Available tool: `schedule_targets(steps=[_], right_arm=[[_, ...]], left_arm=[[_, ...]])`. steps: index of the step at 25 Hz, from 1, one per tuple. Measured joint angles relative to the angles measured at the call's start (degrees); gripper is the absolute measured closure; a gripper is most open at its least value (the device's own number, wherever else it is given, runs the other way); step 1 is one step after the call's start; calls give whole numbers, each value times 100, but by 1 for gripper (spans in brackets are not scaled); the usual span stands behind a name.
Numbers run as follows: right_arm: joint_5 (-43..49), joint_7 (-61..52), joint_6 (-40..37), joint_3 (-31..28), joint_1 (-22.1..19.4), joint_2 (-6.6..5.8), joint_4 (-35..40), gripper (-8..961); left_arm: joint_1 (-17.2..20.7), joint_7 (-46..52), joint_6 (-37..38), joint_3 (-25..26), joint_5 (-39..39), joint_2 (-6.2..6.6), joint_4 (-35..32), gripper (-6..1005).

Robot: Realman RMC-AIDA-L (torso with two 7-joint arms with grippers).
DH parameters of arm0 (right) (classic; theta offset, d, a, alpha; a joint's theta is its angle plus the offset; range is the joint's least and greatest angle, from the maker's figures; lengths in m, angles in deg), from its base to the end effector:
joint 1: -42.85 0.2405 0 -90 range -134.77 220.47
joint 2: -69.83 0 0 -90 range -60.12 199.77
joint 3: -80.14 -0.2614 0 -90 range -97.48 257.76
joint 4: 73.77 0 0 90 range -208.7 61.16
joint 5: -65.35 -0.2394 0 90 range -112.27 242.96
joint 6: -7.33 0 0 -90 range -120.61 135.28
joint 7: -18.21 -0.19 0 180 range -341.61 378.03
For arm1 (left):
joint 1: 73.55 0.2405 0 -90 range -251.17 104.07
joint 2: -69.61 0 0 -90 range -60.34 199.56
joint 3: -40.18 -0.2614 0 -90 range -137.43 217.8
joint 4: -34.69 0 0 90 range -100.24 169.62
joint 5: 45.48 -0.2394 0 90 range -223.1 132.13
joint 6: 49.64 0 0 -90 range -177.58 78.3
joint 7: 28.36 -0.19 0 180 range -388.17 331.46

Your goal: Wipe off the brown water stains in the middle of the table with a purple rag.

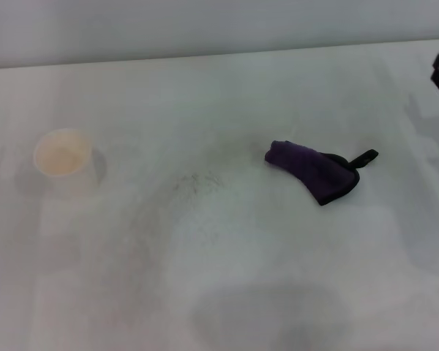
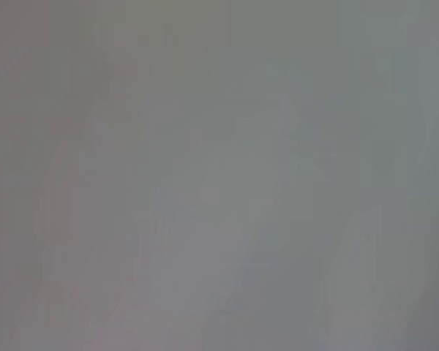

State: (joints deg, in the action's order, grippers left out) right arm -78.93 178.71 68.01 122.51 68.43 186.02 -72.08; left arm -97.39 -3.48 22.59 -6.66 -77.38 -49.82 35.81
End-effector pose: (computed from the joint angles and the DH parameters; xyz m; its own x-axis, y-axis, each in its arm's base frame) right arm 0.4210 0.3885 0.0174 0.6759 -0.0825 -0.7323 -0.7323 0.0362 -0.6800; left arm -0.3916 0.3624 -0.0082 0.5476 -0.0215 0.8365 0.8359 -0.0317 -0.5480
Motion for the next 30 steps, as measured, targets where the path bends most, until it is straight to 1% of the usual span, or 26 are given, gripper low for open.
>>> schedule_targets(steps=[6, 18, 26, 30], right_arm=[[30, -149, 3, -12, -79, 0, -135, 191], [32, -231, 8, 0, -52, 0, -293, 192], [31, -471, 6, -5, -55, 0, -299, 196], [31, -483, 9, 7, -42, 0, -301, 196]], left_arm=[[-43, 8, -19, 0, 0, -8, 23, 112], [-86, 24, 2, -24, -54, -25, 59, 111], [-72, 515, 17, -26, -62, -15, 57, 112], [-65, 509, 19, -15, -25, -20, 54, 111]])
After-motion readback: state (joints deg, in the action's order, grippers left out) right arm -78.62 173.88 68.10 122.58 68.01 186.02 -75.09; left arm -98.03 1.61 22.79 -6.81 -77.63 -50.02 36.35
